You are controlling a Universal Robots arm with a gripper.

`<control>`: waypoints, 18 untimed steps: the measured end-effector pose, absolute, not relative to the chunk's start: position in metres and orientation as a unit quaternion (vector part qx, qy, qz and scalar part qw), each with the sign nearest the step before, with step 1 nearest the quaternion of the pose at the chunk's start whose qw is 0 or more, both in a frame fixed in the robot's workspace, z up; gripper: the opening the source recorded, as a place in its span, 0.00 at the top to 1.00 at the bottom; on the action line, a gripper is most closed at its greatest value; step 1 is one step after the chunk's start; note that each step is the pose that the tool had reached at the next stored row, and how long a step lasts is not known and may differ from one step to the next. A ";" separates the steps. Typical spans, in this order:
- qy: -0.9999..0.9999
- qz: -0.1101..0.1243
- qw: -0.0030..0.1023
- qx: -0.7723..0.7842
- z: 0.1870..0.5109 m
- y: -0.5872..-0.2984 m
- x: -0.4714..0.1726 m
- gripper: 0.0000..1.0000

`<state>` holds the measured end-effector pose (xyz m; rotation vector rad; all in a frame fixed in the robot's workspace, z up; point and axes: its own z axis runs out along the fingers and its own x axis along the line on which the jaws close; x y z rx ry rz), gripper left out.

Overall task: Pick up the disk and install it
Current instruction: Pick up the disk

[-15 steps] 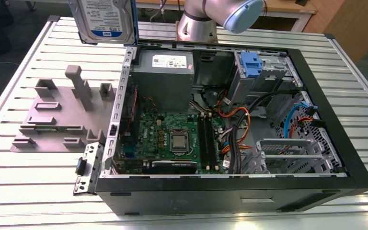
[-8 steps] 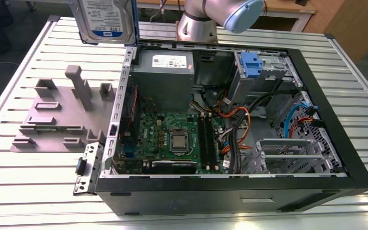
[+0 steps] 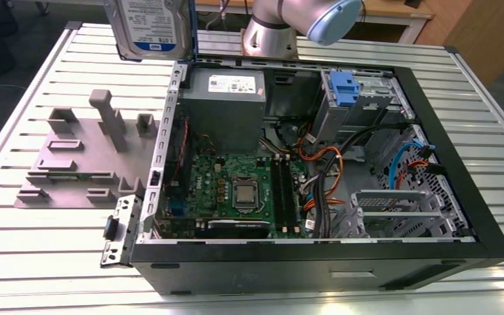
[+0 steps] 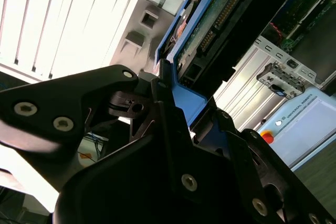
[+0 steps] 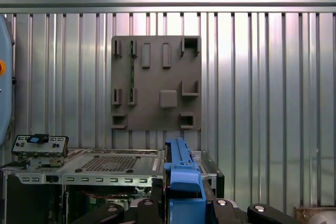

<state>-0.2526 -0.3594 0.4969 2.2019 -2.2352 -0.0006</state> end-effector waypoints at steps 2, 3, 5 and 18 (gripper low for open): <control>-0.712 0.000 0.002 0.702 0.497 -0.359 -0.250 0.64; -0.712 0.000 0.002 0.702 0.497 -0.359 -0.249 0.64; -0.712 0.000 0.002 0.702 0.497 -0.359 -0.249 0.64; -0.712 0.000 0.002 0.702 0.497 -0.361 -0.246 0.64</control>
